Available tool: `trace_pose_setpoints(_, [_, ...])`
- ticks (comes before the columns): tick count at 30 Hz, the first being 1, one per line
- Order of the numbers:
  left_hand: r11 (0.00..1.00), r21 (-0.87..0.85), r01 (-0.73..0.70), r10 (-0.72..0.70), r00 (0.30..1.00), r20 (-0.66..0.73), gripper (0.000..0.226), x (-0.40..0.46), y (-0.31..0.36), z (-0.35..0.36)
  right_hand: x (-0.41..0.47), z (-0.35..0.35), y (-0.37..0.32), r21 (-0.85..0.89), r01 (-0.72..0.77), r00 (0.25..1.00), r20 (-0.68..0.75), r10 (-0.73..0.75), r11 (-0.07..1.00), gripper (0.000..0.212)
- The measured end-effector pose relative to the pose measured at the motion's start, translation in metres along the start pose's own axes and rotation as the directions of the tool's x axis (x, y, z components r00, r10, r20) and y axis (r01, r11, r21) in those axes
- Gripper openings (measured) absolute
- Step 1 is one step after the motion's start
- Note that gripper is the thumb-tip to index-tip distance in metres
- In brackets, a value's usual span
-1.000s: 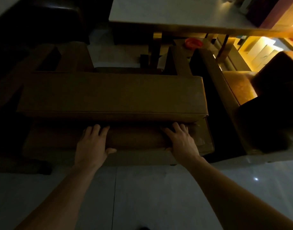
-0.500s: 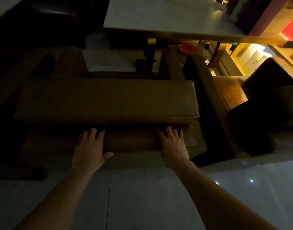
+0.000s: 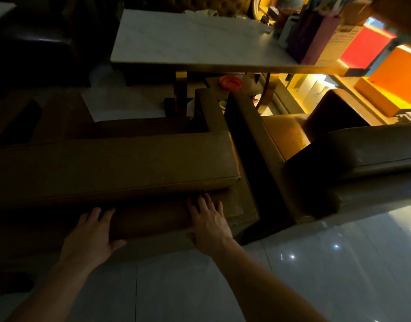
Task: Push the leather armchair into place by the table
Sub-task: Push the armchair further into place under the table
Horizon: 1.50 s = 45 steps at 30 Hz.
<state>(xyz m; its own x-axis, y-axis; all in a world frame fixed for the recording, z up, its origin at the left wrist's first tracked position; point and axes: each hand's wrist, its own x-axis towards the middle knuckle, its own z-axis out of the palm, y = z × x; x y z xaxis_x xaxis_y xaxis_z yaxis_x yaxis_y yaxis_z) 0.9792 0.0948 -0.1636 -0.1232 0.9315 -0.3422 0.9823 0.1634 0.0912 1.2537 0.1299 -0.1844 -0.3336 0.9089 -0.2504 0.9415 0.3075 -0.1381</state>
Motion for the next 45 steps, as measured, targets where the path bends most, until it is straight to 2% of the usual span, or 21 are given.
trace_pose_setpoints(9, [0.998,-0.041,0.043,-0.044,0.999,-0.007,0.083,0.002,-0.003,0.004,0.002,0.002,-0.002,-0.017,-0.005,0.999,0.038,0.006,1.0,0.099])
trace_pose_setpoints(17, [0.997,-0.061,0.051,-0.051,0.999,0.014,0.08,0.0,-0.007,0.007,-0.003,-0.009,-0.007,-0.015,-0.006,0.999,0.049,0.006,1.0,0.095])
trace_pose_setpoints(25, [0.995,-0.087,0.048,-0.035,0.989,0.145,0.083,0.007,-0.015,-0.003,0.004,-0.016,-0.006,0.025,-0.001,0.99,0.139,-0.003,1.0,0.096])
trace_pose_setpoints(30, [0.997,-0.076,0.016,0.003,0.97,0.243,0.089,0.005,-0.02,-0.019,0.008,-0.032,-0.01,-0.008,-0.019,0.967,0.253,0.02,1.0,0.089])
trace_pose_setpoints(35, [0.991,-0.13,-0.01,0.044,0.965,0.257,0.086,-0.011,-0.022,-0.04,0.009,-0.063,-0.022,0.055,-0.074,0.956,0.288,0.055,0.996,0.069])
trace_pose_setpoints(41, [0.983,-0.181,-0.004,0.034,0.987,0.158,0.094,-0.04,-0.029,-0.085,0.0,-0.099,-0.053,0.131,-0.026,0.97,0.242,-0.006,0.991,0.078])
trace_pose_setpoints(45, [0.988,-0.153,0.0,0.022,0.989,0.144,0.101,-0.064,-0.045,-0.117,-0.014,-0.124,-0.079,0.126,-0.006,0.975,0.22,-0.022,0.992,0.079])
